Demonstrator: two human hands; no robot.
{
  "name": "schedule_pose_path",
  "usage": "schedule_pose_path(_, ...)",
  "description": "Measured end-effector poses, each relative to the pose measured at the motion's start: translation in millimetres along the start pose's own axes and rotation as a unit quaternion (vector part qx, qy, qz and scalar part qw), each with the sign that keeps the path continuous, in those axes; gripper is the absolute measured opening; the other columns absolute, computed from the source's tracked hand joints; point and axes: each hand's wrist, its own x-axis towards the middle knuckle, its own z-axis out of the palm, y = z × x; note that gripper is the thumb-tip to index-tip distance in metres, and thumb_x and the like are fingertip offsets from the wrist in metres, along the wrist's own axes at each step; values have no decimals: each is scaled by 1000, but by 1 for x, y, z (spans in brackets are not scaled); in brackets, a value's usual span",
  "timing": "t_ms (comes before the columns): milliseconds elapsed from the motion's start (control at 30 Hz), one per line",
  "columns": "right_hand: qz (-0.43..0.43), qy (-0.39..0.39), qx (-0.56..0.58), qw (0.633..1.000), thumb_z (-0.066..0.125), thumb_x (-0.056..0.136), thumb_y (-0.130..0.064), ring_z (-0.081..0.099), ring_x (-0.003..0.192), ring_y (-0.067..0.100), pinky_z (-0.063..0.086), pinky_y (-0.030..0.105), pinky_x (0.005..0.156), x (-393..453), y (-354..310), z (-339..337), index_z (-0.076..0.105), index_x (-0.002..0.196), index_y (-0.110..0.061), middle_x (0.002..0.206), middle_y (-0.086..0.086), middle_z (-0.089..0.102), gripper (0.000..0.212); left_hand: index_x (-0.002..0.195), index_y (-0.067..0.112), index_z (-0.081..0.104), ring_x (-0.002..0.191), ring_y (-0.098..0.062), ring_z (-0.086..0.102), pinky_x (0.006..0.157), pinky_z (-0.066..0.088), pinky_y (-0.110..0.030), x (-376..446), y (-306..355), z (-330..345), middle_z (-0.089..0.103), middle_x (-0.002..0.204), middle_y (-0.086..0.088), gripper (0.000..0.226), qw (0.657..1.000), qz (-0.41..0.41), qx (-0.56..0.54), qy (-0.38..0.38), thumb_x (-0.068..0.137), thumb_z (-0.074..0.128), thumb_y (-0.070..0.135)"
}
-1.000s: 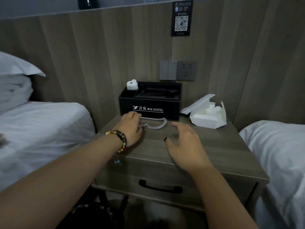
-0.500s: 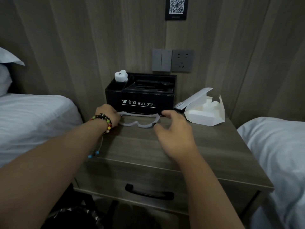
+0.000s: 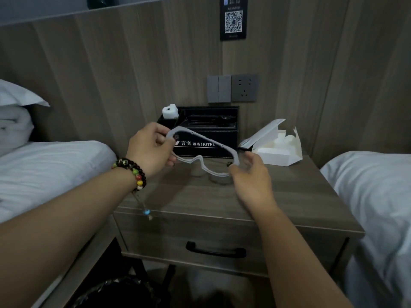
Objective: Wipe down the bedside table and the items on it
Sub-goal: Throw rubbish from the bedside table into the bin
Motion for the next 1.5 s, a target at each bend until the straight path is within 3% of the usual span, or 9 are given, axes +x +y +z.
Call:
schedule_pose_path(100, 41, 2, 161, 986, 48, 94, -4, 70, 93, 20, 57, 40, 86, -2, -7, -5, 55, 124, -13, 112, 7, 66, 31, 88, 23, 56, 53, -14, 67, 54, 57, -30, -19, 9, -12, 63, 73, -3, 13, 1000, 16, -19, -13, 90, 61, 11)
schedule_pose_path(267, 37, -13, 252, 967, 47, 94, 4, 73, 74, 17, 60, 25, 64, -22, -22, -12, 63, 105, -8, 92, 10, 69, 23, 95, 16, 61, 58, -16, 69, 58, 58, -32, -41, 4, -39, 68, 69, -4, 9, 999, 20, 12, -31, 88, 65, 13)
schedule_pose_path(500, 6, -158, 90, 983, 55, 91, 3, 73, 77, 15, 60, 31, 74, -73, -18, 31, 67, 106, -16, 94, 1, 68, 27, 85, 18, 61, 59, -14, 67, 61, 59, -34, -84, -32, -93, 69, 78, -10, 8, 999, -5, 42, -10, 91, 61, 13)
schedule_pose_path(633, -65, -245, -21, 967, 58, 90, 1, 69, 70, 4, 57, 16, 69, -102, 0, 62, 69, 99, -21, 84, -6, 68, 27, 88, 20, 63, 68, -11, 70, 69, 57, -37, -127, -84, -131, 73, 78, 0, 7, 988, -15, 145, -53, 91, 61, 25)
schedule_pose_path(767, -123, -304, -125, 936, 61, 87, 0, 58, 54, -16, 43, 0, 54, -127, 36, 101, 73, 97, -14, 71, -12, 64, 22, 76, 24, 67, 67, 5, 64, 65, 52, -19, -179, -140, -152, 71, 71, 11, 12, 973, -55, 206, -91, 88, 66, 24)
schedule_pose_path(933, -127, -453, -232, 852, 59, 84, 0, 58, 64, -7, 43, 5, 62, -127, 76, 131, 73, 102, -16, 86, -4, 70, 28, 72, 40, 65, 67, 6, 63, 64, 51, -20, -243, -206, -147, 69, 67, 17, 21, 962, -187, 178, -87, 89, 64, 28)
schedule_pose_path(1133, -156, -491, -302, 802, 62, 83, -5, 65, 92, 14, 50, 17, 83, -118, 117, 149, 69, 111, -15, 108, 3, 68, 31, 96, 21, 70, 80, -10, 66, 73, 54, -26, -287, -271, -118, 71, 84, 5, 15, 913, -294, 260, -113, 94, 57, 29)
schedule_pose_path(1300, -168, -590, -338, 713, 68, 85, -26, 37, 130, 17, 32, 31, 111, -129, 137, 182, 41, 141, -20, 141, 2, 35, 63, 104, 16, 67, 91, -25, 65, 74, 53, -32, -292, -297, -99, 71, 94, -7, 22, 880, -360, 295, -91, 93, 56, 32)
schedule_pose_path(1500, -128, -605, -388, 683, 66, 85, -30, 13, 144, 24, 26, 38, 116, -122, 169, 191, 24, 150, -22, 156, 1, 11, 78, 103, 22, 67, 94, -23, 66, 74, 52, -29, -294, -302, -71, 71, 97, -3, 26, 876, -377, 276, -121, 90, 58, 43)
